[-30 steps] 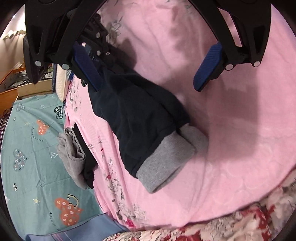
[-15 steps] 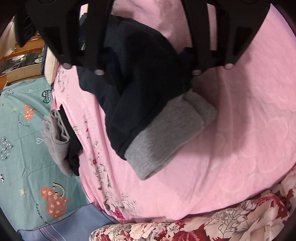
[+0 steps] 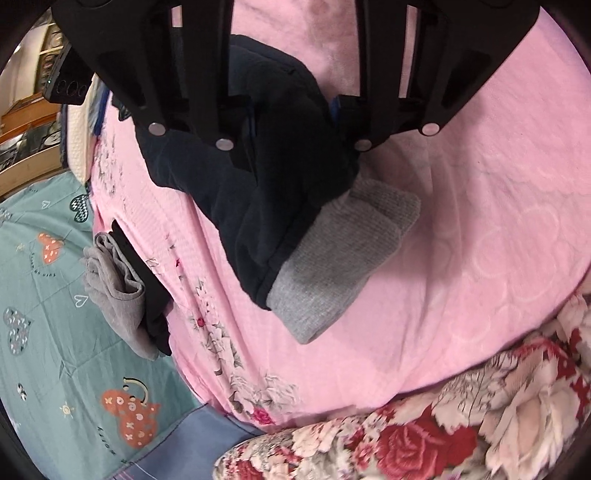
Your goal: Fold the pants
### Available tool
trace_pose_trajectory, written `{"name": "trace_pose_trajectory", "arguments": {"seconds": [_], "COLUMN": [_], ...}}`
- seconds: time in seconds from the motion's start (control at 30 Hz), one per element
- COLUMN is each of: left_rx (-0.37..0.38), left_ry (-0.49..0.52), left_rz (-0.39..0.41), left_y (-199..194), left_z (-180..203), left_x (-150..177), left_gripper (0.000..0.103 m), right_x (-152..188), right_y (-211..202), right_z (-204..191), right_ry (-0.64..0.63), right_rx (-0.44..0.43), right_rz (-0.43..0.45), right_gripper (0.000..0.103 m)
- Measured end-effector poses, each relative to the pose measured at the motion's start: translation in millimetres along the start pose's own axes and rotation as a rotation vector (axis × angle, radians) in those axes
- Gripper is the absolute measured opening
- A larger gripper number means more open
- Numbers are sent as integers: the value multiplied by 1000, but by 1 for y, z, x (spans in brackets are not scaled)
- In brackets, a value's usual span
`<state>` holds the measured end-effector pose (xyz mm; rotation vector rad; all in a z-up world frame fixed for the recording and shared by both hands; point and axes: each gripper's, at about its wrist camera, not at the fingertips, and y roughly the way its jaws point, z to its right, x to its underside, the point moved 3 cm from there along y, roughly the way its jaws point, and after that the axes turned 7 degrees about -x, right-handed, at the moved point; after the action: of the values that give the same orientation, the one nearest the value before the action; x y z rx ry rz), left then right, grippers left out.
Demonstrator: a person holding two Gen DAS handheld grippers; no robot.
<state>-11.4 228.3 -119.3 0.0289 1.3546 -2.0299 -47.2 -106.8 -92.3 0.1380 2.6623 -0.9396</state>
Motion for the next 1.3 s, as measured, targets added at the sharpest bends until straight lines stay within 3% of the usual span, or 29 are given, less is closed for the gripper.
{"name": "trace_pose_trajectory", "arguments": {"seconds": [0.07,0.17,0.23,0.3,0.37,0.43,0.5,0.57,0.67,0.77,1.07,1.3], "left_rx": [-19,-22,-28,-35,-36,-37,-50,-38,-29,15,182,154], "left_ry": [24,50,76,118,148,176,221,270,376,475,824,1061], "left_rz": [18,43,65,93,118,134,167,200,264,286,178,68], "left_y": [-4,-8,-11,-15,-19,-23,-32,-42,-59,-70,-58,-18], "left_z": [5,8,12,17,23,30,42,58,92,130,260,313], "left_x": [1,1,1,2,3,3,4,8,21,39,140,225], "left_gripper": [26,26,25,24,23,23,22,22,22,21,19,19], "right_x": [-2,-8,-9,-5,1,3,1,-1,-5,-3,24,29], "right_y": [-5,-34,-46,-38,-16,-13,-21,-42,-80,-117,-156,-180], "right_z": [-11,-20,-13,2,19,9,3,8,23,58,129,140], "right_ry": [-44,-56,-27,43,89,3,10,49,54,147,379,423], "right_rx": [19,-64,-92,-119,-80,-39,-57,-126,-81,-68,-183,-224], "right_rz": [-14,57,85,59,18,33,23,63,167,264,381,463], "right_gripper": [76,76,79,83,82,83,84,84,88,89,89,89]}}
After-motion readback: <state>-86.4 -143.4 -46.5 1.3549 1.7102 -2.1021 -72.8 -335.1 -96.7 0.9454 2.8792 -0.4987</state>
